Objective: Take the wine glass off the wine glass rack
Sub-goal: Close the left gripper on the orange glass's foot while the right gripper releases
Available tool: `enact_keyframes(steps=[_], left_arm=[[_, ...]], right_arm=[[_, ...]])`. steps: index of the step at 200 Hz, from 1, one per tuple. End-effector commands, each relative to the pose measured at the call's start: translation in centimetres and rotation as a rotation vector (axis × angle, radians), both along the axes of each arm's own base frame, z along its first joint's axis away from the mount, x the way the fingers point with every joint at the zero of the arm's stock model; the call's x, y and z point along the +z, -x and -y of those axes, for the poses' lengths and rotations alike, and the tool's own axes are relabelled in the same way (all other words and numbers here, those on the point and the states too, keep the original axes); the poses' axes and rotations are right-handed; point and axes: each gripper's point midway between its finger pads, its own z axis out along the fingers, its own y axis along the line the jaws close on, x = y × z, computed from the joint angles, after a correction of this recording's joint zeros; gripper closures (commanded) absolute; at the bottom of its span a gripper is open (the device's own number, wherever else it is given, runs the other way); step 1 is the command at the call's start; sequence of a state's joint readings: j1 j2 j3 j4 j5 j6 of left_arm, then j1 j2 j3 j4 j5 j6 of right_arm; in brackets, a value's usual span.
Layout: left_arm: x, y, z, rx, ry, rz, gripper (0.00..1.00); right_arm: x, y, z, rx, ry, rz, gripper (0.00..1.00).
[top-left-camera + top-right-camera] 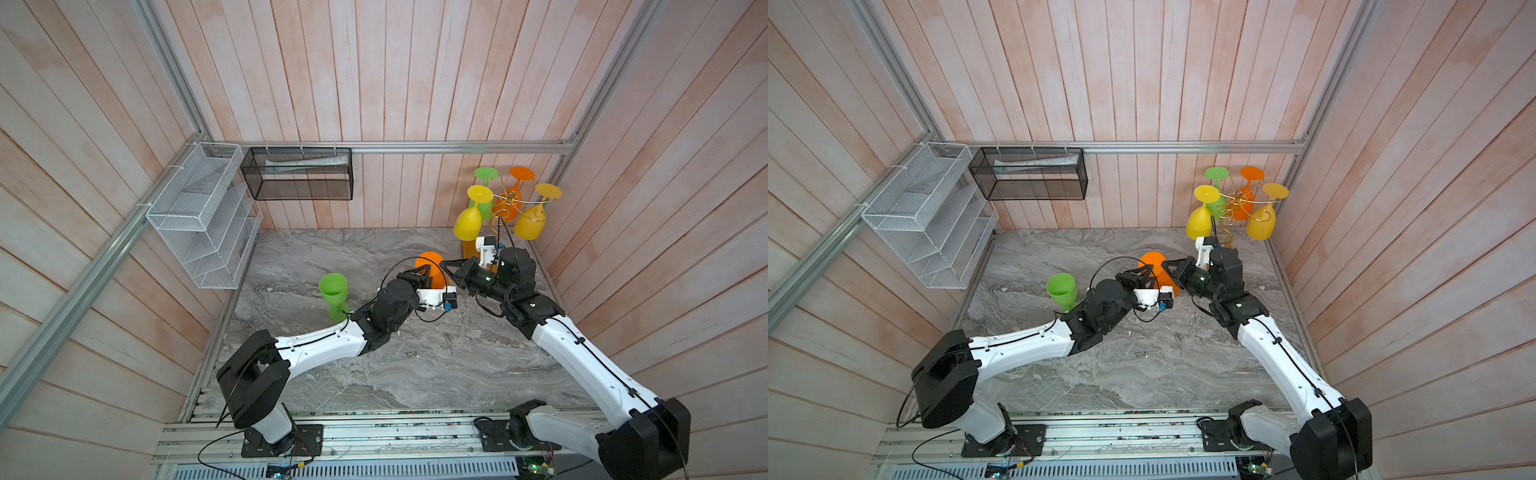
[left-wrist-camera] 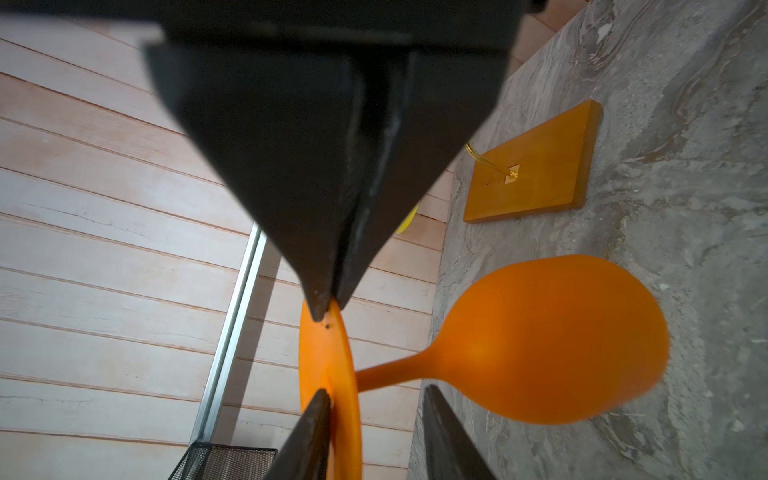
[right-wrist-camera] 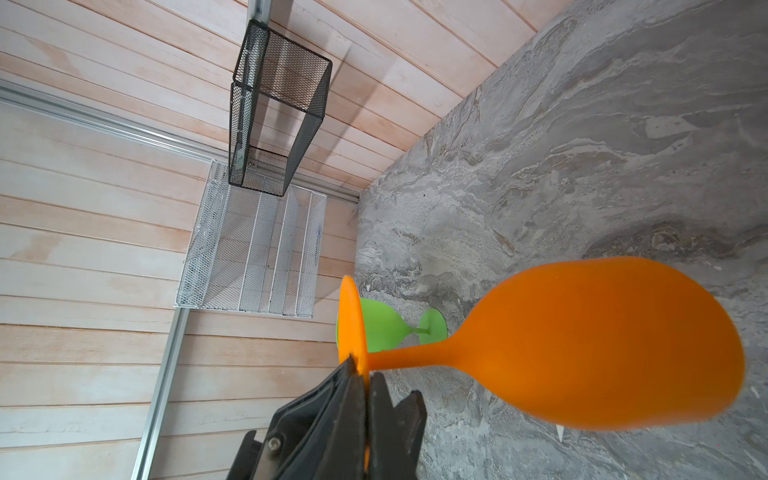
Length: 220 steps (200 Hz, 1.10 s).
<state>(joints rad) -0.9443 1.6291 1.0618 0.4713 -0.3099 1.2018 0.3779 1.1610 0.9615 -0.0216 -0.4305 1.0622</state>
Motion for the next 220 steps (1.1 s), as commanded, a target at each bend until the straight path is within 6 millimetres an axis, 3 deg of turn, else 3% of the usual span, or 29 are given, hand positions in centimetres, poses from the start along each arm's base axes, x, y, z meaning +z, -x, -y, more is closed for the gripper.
enact_keyframes(steps=[1,24,65,118,146,177,220], left_arm=[[0.7,-0.8,0.2,0.017,0.017,0.054,0.68],[0.9,-1.1,0.3,0.018,0.028,0.064,0.76],[1.6,-1.2,-0.1,0.036,0.056,0.076,1.0],[3.1,-1.1,-1.8,0.079,0.162,0.015,1.0],[4.2,-1.3,-3.3,0.116,0.277,-0.098,1.0],[4.0,-1.5,-5.3,0.154,0.433,-0.354,1.0],[3.5,-1.3,-7.2,0.18,0.57,-0.647,1.0]], right_arm=[[0.8,0.2,-0.4,0.028,-0.027,0.028,1.0],[0.5,0.1,-0.3,0.025,-0.024,0.023,1.0],[0.7,-0.3,0.0,0.005,-0.004,0.035,1.0],[1.7,-0.8,0.4,-0.019,0.026,0.091,1.0],[3.5,-0.9,1.4,-0.046,0.105,0.19,0.69],[6.0,0.0,3.3,-0.108,0.207,0.347,0.4],[8.6,1.4,4.7,-0.136,0.275,0.485,0.3]])
